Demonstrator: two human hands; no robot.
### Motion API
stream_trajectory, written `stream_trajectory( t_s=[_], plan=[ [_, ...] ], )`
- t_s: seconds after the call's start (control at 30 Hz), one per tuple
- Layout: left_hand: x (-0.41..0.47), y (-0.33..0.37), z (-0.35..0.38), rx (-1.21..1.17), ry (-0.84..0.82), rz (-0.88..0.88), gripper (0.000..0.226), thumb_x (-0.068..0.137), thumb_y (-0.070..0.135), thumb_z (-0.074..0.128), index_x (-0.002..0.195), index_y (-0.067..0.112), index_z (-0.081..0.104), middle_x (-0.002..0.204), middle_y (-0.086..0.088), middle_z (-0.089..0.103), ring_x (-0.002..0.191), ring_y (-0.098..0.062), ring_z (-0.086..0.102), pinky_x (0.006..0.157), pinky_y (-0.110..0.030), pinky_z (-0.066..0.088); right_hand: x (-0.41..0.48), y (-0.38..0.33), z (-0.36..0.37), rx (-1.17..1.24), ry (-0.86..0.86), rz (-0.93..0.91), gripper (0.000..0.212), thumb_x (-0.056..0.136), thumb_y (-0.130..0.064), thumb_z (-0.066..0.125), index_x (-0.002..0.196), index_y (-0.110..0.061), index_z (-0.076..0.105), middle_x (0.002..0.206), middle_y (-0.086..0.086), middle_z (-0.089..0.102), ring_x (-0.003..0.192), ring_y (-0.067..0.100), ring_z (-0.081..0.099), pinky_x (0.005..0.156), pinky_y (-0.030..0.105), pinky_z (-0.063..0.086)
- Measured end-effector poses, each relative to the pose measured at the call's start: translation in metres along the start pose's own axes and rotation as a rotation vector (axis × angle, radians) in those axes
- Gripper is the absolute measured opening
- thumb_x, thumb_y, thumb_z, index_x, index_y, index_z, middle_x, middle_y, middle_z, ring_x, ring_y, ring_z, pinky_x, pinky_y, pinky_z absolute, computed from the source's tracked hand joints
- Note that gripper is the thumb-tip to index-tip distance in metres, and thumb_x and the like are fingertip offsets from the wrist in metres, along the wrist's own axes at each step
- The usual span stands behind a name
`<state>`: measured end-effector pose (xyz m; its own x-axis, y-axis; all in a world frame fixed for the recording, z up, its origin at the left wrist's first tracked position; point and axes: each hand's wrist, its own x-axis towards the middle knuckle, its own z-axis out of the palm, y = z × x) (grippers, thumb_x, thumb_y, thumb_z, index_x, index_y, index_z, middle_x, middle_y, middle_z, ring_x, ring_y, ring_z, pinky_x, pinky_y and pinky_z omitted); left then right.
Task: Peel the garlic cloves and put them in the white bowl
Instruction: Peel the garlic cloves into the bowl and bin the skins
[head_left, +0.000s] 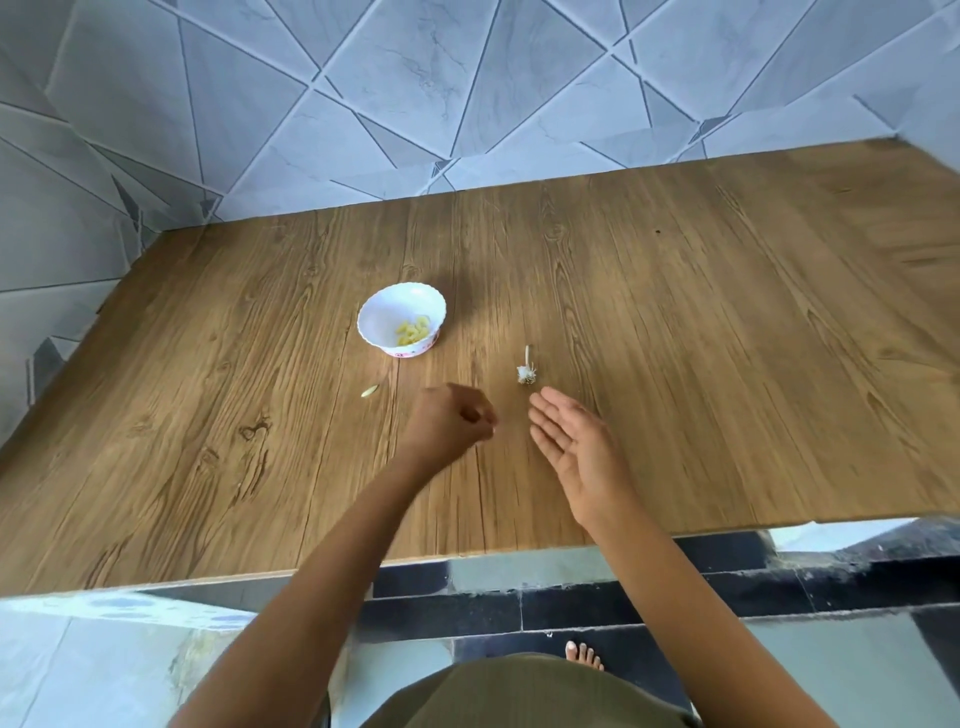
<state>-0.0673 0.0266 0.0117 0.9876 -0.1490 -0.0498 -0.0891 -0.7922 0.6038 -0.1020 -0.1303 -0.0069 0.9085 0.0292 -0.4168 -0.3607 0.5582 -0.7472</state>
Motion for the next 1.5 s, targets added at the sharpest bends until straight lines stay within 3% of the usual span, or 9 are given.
stream_trajectory(
  t_s=[0.1, 0.23, 0.33, 0.47, 0.63, 0.83, 1.13, 1.33, 1.5],
  plan=[
    [0.012, 0.018, -0.020, -0.309, -0.071, 0.025, 0.017, 0.077, -0.004, 0.068, 0.078, 0.012, 0.073, 0.073, -0.005, 0.071, 0.067, -0.010, 0.065, 0.071, -0.028, 0.055, 0.005, -0.012, 0.008, 0.279, 0.059, 0.237, 0.030, 0.101, -0.014, 0.036, 0.116, 0.002, 0.057, 0.110, 0.016, 0.063, 0.109, 0.025, 0.057, 0.100, 0.038, 0.044],
    [0.011, 0.050, -0.005, 0.099, -0.182, 0.376, 0.018, 0.078, 0.001, 0.059, 0.084, 0.006, 0.075, 0.078, -0.008, 0.072, 0.071, -0.018, 0.066, 0.070, -0.032, 0.052, 0.012, -0.020, 0.018, 0.490, 0.126, 0.327, 0.021, 0.095, -0.003, 0.037, 0.082, -0.003, 0.053, 0.078, 0.013, 0.052, 0.071, 0.020, 0.054, 0.069, 0.031, 0.055],
    [0.010, 0.058, 0.012, 0.226, -0.111, 0.363, 0.016, 0.079, 0.006, 0.060, 0.088, 0.007, 0.074, 0.083, -0.008, 0.072, 0.078, -0.022, 0.065, 0.069, -0.031, 0.048, 0.012, -0.026, 0.018, 0.518, 0.187, 0.306, 0.023, 0.090, 0.004, 0.034, 0.078, -0.005, 0.051, 0.072, 0.011, 0.049, 0.060, 0.016, 0.048, 0.041, 0.019, 0.047],
    [0.017, 0.059, 0.016, 0.041, 0.039, 0.308, 0.006, 0.075, 0.006, 0.071, 0.079, 0.009, 0.070, 0.077, -0.002, 0.070, 0.070, -0.015, 0.063, 0.066, -0.032, 0.052, 0.013, -0.030, 0.010, 0.581, 0.205, 0.317, 0.019, 0.094, 0.000, 0.037, 0.085, 0.000, 0.054, 0.075, 0.013, 0.053, 0.065, 0.019, 0.053, 0.060, 0.028, 0.051],
    [0.042, 0.052, 0.004, 0.003, 0.055, 0.182, 0.014, 0.081, 0.000, 0.064, 0.089, 0.005, 0.074, 0.084, -0.001, 0.071, 0.067, -0.002, 0.060, 0.062, -0.005, 0.042, 0.018, -0.035, -0.001, 0.610, 0.205, 0.296, 0.029, 0.096, -0.003, 0.032, 0.084, 0.005, 0.058, 0.081, 0.015, 0.056, 0.075, 0.022, 0.055, 0.069, 0.030, 0.049],
    [0.064, 0.041, 0.012, 0.157, -0.021, 0.112, 0.024, 0.082, 0.008, 0.067, 0.106, 0.008, 0.070, 0.106, -0.005, 0.070, 0.091, -0.015, 0.065, 0.076, -0.019, 0.044, 0.022, -0.039, -0.012, 0.601, 0.206, 0.267, 0.033, 0.099, -0.009, 0.033, 0.086, 0.006, 0.060, 0.085, 0.016, 0.059, 0.079, 0.023, 0.057, 0.070, 0.032, 0.050],
    [0.037, 0.039, 0.016, -0.129, 0.133, 0.151, 0.012, 0.077, 0.005, 0.074, 0.088, 0.012, 0.073, 0.080, 0.008, 0.069, 0.069, 0.003, 0.063, 0.064, -0.005, 0.044, 0.028, -0.039, -0.014, 0.521, 0.163, 0.291, 0.035, 0.100, -0.013, 0.033, 0.089, 0.006, 0.061, 0.087, 0.016, 0.061, 0.083, 0.024, 0.059, 0.072, 0.032, 0.050],
    [-0.002, 0.044, 0.033, -0.091, -0.037, 0.233, 0.027, 0.074, 0.020, 0.064, 0.099, 0.022, 0.074, 0.094, 0.008, 0.072, 0.082, -0.004, 0.066, 0.077, -0.031, 0.056, 0.028, -0.035, 0.002, 0.458, 0.070, 0.373, 0.028, 0.096, -0.008, 0.034, 0.080, 0.001, 0.056, 0.075, 0.016, 0.056, 0.071, 0.027, 0.057, 0.048, 0.032, 0.054],
    [-0.014, 0.043, 0.015, -0.213, 0.162, 0.142, 0.024, 0.081, 0.001, 0.066, 0.096, 0.016, 0.076, 0.089, 0.008, 0.074, 0.078, 0.009, 0.064, 0.074, -0.010, 0.050, 0.029, -0.030, 0.010, 0.435, 0.062, 0.422, 0.024, 0.095, -0.007, 0.039, 0.082, 0.002, 0.058, 0.076, 0.014, 0.058, 0.071, 0.023, 0.056, 0.067, 0.029, 0.050]
  ],
)
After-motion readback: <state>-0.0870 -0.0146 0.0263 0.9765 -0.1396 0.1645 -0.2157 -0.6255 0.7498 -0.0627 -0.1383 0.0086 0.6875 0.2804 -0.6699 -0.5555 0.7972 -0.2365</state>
